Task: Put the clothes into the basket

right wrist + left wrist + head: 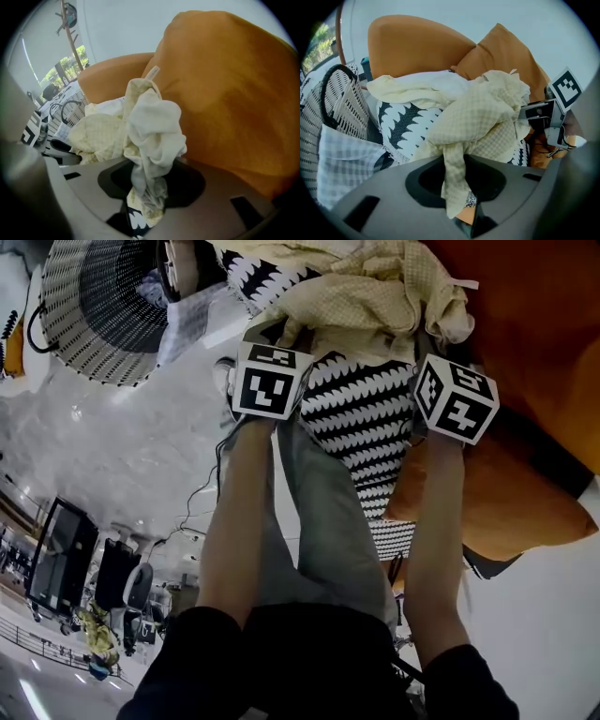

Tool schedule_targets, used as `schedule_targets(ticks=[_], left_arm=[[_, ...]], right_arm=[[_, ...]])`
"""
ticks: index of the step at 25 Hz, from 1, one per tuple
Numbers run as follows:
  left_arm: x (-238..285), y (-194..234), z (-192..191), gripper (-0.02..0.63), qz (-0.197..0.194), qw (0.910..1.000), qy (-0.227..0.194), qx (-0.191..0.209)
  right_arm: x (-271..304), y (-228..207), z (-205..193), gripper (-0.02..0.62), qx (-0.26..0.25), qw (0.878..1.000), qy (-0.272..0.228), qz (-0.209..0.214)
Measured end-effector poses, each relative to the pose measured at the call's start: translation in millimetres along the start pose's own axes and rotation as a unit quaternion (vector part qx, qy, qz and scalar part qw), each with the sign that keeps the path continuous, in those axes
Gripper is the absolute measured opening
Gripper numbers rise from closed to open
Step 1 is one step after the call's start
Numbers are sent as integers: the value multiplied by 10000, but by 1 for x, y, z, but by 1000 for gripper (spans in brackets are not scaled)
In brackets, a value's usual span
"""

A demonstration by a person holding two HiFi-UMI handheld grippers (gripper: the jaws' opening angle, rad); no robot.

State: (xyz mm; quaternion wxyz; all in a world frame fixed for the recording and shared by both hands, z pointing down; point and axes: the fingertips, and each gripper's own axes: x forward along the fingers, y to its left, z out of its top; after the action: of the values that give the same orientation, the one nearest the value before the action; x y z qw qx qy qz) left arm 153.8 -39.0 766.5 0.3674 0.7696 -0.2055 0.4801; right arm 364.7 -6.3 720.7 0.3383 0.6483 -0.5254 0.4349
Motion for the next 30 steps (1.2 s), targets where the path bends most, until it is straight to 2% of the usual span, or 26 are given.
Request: schedule_targets(ticks=[2,5,12,16,22,26,30], left_arm=[[-5,-2,3,71,-53,10000,-29,19],[-19,-4,8,44,-101,9998,-158,-10],[-83,7,27,38,-130,9961,-868,-124],[-126,22,40,38,-73,9914,-1297,-136],[-211,61,43,38,57,9822,-1859,-253],[-270,93,43,38,273,9715,-2316,-418],[-327,122,34,38,455,9622,-2623,-582]], right_arm=[[-3,5,2,142,49,10000,-2,53],[-17,15,6,118,266,9992,-203,226],[-68,58,20,100,1147,9859,-840,885],[-103,94,47,94,1361,9754,-1246,1208],[-158,159,97,91,1169,9654,-1820,1457],[-192,209,136,89,715,9572,-2228,1706],[-221,265,159,89,319,9509,-2406,1921]])
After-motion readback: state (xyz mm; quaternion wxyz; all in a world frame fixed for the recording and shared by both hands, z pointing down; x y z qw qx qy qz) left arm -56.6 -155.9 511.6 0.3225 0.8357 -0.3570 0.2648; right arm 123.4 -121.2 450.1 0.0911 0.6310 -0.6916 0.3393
